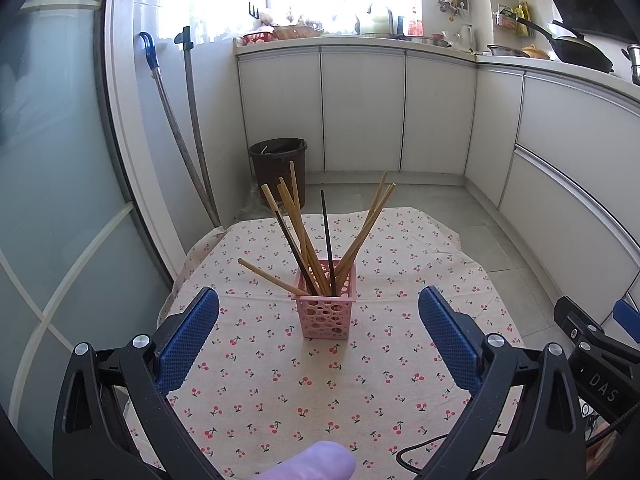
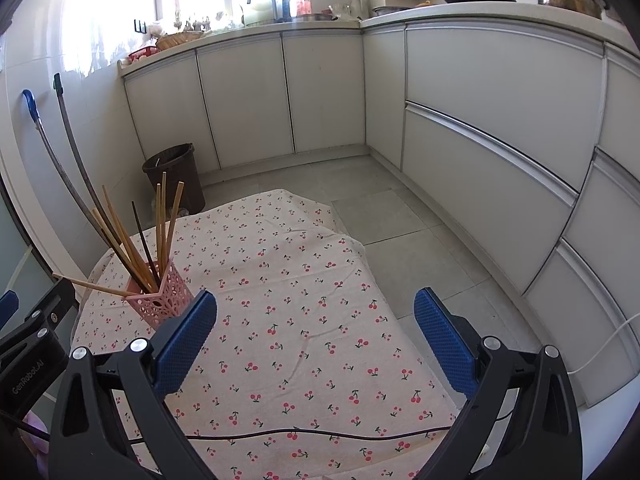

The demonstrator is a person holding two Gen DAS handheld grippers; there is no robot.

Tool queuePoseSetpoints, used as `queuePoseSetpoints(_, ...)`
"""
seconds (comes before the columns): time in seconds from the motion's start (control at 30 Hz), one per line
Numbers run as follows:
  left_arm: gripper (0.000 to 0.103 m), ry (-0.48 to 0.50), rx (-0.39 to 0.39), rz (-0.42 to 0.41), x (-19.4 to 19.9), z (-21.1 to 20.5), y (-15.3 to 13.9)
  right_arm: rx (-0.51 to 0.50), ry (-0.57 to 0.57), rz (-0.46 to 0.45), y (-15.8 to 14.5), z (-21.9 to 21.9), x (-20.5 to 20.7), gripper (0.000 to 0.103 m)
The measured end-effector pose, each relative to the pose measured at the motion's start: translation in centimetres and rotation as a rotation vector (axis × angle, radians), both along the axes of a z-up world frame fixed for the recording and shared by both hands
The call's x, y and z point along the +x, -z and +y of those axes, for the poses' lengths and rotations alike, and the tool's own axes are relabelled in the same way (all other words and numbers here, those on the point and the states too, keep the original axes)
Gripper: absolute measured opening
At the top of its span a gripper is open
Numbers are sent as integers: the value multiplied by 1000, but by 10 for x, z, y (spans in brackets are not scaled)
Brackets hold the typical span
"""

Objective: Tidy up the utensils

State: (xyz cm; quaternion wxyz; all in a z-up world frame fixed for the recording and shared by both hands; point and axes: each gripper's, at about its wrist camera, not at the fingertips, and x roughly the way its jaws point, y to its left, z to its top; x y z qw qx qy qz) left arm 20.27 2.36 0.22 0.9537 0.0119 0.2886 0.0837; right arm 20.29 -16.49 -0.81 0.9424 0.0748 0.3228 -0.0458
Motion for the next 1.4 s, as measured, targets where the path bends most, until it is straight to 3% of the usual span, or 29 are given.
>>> queuePoseSetpoints(1.4, 96, -6, -1, 15, 2, 1, 4, 5, 1, 15, 6, 2, 1, 96)
